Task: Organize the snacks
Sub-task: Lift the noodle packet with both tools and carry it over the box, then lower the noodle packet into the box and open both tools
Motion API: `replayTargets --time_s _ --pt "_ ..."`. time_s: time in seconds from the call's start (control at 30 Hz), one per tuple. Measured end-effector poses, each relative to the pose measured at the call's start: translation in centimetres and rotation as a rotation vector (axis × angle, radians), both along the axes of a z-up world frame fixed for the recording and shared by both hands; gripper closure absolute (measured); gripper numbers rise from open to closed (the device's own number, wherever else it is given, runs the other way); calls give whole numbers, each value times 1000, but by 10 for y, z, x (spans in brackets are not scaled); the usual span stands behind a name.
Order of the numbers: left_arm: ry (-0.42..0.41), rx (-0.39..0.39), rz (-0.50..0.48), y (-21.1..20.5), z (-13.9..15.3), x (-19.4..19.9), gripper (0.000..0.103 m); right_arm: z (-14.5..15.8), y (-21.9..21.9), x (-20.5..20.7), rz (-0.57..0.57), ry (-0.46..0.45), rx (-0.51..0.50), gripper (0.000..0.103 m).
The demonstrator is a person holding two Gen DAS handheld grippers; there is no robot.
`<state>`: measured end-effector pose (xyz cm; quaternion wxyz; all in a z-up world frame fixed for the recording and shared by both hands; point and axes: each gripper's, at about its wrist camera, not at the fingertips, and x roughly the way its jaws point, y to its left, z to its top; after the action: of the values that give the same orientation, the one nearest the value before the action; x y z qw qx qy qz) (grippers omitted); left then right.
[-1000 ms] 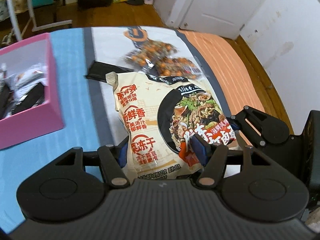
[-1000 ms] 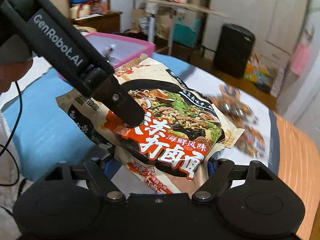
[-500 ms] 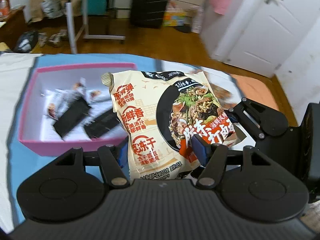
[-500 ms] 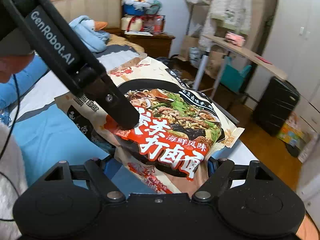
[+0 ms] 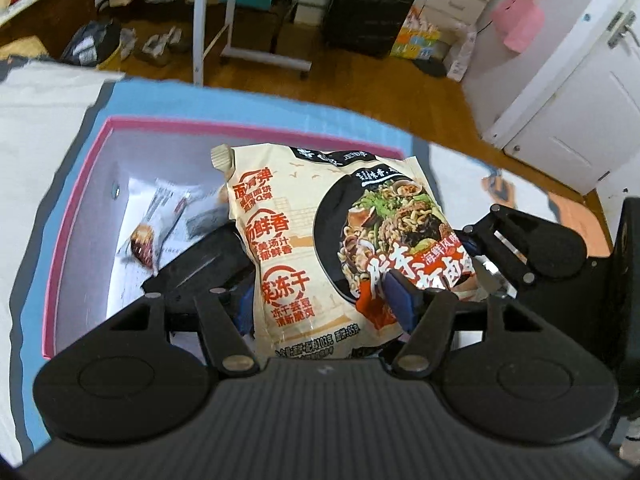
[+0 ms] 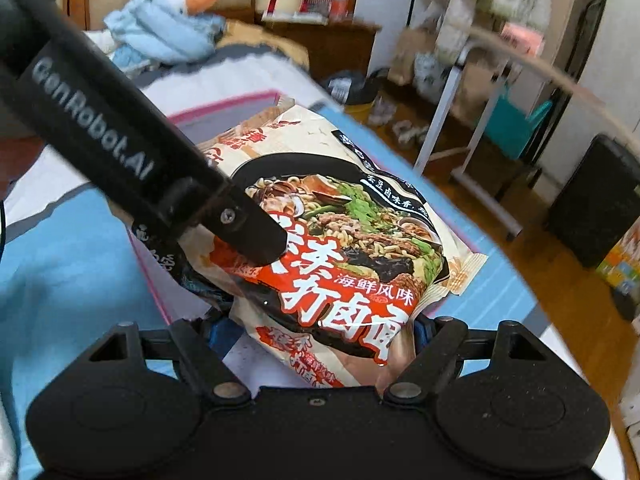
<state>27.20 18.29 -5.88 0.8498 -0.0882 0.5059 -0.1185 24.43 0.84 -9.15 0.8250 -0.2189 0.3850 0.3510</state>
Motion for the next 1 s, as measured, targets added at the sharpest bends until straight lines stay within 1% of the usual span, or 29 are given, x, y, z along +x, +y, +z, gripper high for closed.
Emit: replayTargets --time_s 0.07,0.17,0.2,0.33,0.4,0.47,0.57,0.6,0.67,0.73,0.77,0.8,0.83,0.87,0.93,1.0 --pt "31 -16 18 9 -12 4 40 -7 11 2 -1 22 -29 21" --pt "59 -47 50 21 -25 8 40 -11 25 1 7 3 -87 21" --pt "58 -54 59 24 -27 9 40 -10 27 4 4 8 -91 21" --pt "55 -52 72 25 -33 9 39 -11 29 13 -9 78 -84 21" --pt "62 -58 78 26 -36 10 39 -10 26 9 -10 101 -93 20" --pt "63 -62 87 27 -39 10 39 -8 25 9 -20 110 -96 18" --pt "59 -64 91 24 -41 9 39 -6 23 -1 -48 84 -121 18" --pt "47 -48 91 23 -39 8 39 -4 23 -1 -52 73 -125 18" --pt "19 14 83 17 -37 6 39 2 22 -8 -49 60 -122 16" --pt "6 58 70 12 -35 5 39 7 18 -12 -53 53 -114 16" --pt "8 99 75 8 -35 4 40 10 15 -14 -53 50 -104 16" --pt "3 141 78 5 -33 3 43 12 15 -13 -55 49 -94 16" --pt "-14 197 79 1 -31 0 43 15 12 -16 -59 48 -86 16" --pt "-49 251 72 -4 -25 -5 43 17 10 -16 -63 46 -81 16" --pt "-99 280 55 -10 -12 -17 42 22 5 -22 -69 36 -64 16" --pt "-113 275 44 -13 1 -29 41 25 2 -25 -67 30 -53 16"
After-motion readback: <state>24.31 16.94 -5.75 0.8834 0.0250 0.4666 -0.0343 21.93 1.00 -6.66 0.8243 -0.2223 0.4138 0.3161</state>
